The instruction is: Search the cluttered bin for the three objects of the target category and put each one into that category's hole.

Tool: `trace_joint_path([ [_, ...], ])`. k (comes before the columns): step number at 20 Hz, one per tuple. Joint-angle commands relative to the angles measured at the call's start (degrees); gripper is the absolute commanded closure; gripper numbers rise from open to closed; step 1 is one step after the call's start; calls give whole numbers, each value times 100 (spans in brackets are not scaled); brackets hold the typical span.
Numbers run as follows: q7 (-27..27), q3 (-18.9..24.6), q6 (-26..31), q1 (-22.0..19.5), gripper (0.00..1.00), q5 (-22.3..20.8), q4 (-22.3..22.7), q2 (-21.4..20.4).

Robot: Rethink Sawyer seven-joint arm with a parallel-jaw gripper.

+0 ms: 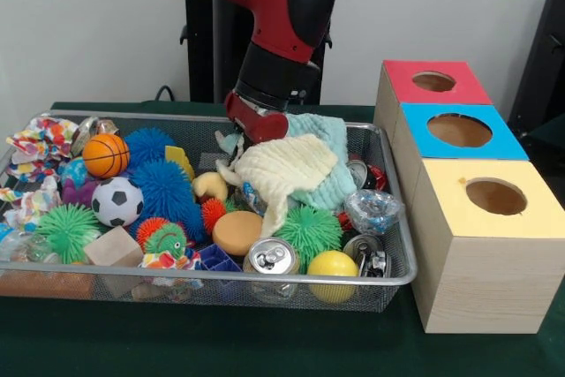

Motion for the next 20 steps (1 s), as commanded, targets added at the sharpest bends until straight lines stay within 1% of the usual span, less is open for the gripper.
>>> trace_joint_path([
  [1,-1367,-2010,1285,2182,100,892,-876,1220],
  [3,-1245,-2045,1315,2222,100,847,-930,1273],
  [7,-867,-2144,1450,2214,100,460,-1147,1362],
  [10,-641,-2209,1491,2225,100,195,-1222,1377],
  [13,-458,-2176,1477,2149,100,1,-1293,1380],
  [17,-250,-2146,1394,2091,100,-108,-1372,1464],
  [20,-237,-2094,1291,1903,100,-326,-1482,1482],
])
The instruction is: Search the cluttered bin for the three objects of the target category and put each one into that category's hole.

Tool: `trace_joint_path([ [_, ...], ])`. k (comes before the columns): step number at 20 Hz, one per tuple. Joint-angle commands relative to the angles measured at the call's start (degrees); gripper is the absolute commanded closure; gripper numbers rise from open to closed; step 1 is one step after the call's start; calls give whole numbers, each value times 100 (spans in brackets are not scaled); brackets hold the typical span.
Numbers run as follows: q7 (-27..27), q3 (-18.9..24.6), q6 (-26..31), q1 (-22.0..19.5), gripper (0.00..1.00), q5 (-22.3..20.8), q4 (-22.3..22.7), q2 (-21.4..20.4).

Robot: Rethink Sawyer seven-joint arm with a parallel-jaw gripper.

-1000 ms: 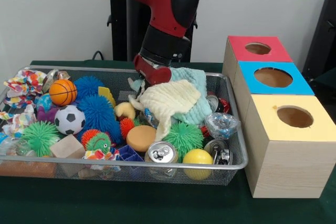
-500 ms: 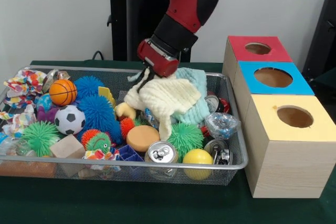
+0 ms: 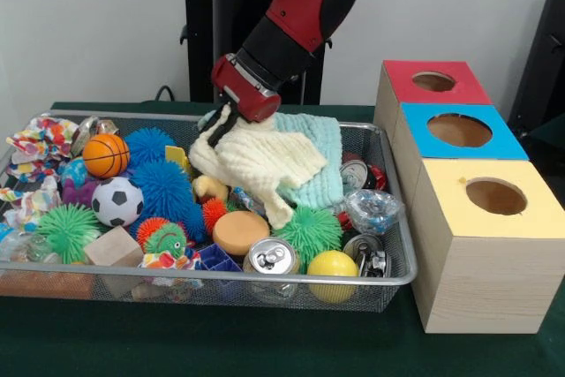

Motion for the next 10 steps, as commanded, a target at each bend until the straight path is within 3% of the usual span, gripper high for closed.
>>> trace_joint_path([
  [1,-234,241,335,-448,100,-487,-811,303],
  [5,-212,475,203,-822,100,-930,-869,149],
  [10,-28,508,273,-787,100,-1070,-799,69],
])
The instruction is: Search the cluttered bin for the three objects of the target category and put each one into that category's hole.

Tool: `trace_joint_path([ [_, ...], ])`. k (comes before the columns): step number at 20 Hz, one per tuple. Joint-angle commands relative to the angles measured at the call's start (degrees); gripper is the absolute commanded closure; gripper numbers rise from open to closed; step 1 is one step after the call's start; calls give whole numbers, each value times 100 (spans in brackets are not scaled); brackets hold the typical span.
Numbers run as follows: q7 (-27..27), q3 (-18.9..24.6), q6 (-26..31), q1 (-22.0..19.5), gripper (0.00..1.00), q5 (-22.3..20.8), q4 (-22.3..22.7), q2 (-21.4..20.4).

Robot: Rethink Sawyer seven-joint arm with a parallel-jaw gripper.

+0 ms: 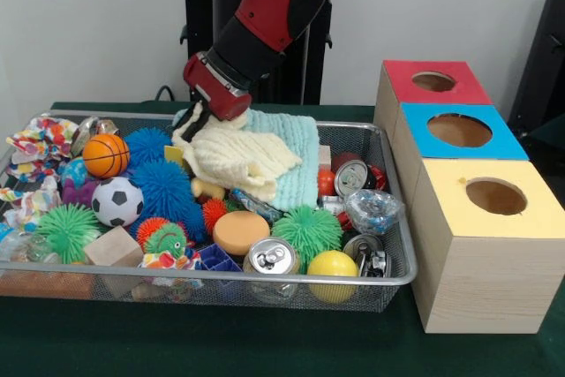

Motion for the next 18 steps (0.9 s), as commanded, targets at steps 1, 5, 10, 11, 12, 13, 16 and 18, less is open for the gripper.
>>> trace_joint_path([
  [1,9,512,267,-177,100,-391,-672,24],
  [5,-55,567,291,-252,100,-697,-660,-176],
  [10,-809,1879,692,-1677,100,-2712,-851,-1331],
  [11,-1019,2254,973,-2005,100,-3104,-887,-1550],
  [12,-1175,2582,1190,-2287,100,-3445,-906,-1739],
  [13,-1329,2879,1409,-2528,100,-3735,-908,-1907],
  [16,-1560,3352,1881,-2912,100,-4190,-853,-2209],
  [18,-1672,3504,2164,-3041,100,-4353,-856,-2317],
])
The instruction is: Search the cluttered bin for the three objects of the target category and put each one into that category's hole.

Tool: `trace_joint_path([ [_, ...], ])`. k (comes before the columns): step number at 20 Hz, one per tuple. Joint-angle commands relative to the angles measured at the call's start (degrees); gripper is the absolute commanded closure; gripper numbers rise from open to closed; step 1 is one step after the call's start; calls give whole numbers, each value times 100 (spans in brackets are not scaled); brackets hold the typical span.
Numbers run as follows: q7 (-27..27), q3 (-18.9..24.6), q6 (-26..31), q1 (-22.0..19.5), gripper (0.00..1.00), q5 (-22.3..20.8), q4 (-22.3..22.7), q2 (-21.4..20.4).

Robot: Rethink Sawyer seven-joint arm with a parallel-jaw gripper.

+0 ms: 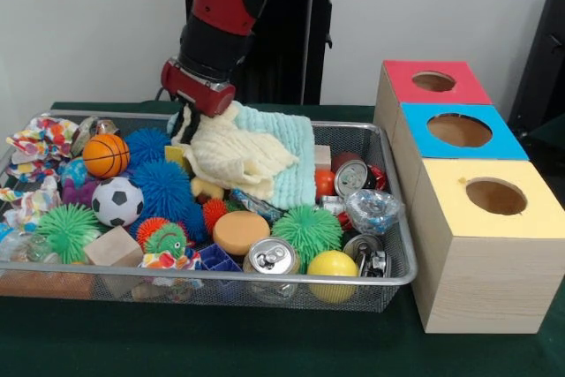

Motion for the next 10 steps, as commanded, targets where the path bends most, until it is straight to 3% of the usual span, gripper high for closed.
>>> trace_joint_path([
  [1,-1704,2023,1601,-857,100,-1245,-616,-964],
  [7,-1866,2506,2272,-1291,100,-1610,-622,-1128],
  [10,-1676,2593,2355,-1335,100,-1737,-554,-1192],
])
